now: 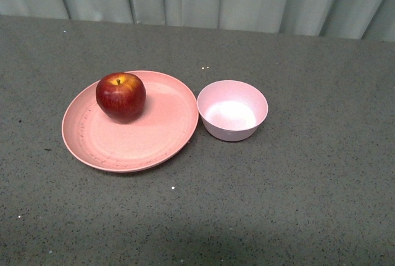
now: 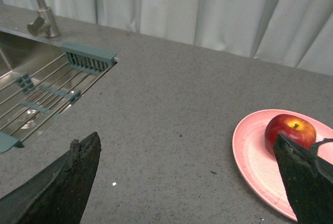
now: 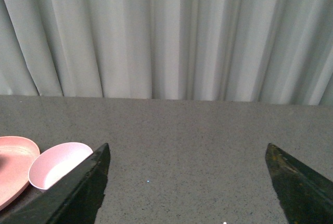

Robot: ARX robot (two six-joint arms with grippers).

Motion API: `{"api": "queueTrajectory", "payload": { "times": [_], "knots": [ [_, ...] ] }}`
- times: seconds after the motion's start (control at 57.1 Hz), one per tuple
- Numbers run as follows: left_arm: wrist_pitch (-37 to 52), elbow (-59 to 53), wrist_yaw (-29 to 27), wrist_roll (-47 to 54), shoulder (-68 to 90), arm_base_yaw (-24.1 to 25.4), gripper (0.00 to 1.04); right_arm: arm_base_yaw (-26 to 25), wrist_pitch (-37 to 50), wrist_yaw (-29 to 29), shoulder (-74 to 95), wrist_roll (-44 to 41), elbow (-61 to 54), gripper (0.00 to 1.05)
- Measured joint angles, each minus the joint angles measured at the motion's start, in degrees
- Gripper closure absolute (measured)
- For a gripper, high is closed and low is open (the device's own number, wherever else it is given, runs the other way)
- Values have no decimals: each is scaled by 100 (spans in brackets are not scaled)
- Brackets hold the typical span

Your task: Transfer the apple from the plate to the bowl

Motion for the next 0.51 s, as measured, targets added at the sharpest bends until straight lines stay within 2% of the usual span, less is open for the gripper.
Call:
{"api": "queueTrajectory", "payload": {
  "times": [0.035, 0.14, 0.193, 0.28, 0.368, 0.508],
  "knots": [
    [380, 59, 175, -31, 393, 46, 7, 0, 0, 0, 0, 7, 0, 7],
    [1799, 310, 570, -125, 1993, 153, 7, 0, -2, 4, 0, 4, 0, 10],
    [2774, 540, 688, -101, 3128, 107, 7, 0, -2, 2, 0, 4, 0, 9],
    [3781, 1014, 868, -149, 4647, -7, 7, 0, -2, 2, 0, 7, 0, 9],
    [4151, 1633, 1023, -273, 6022, -149, 7, 0, -2, 2, 0, 4, 0, 9],
    [4395, 2774, 1344, -92, 7991, -643, 7, 0, -2, 2, 0, 4, 0, 9]
  ]
}}
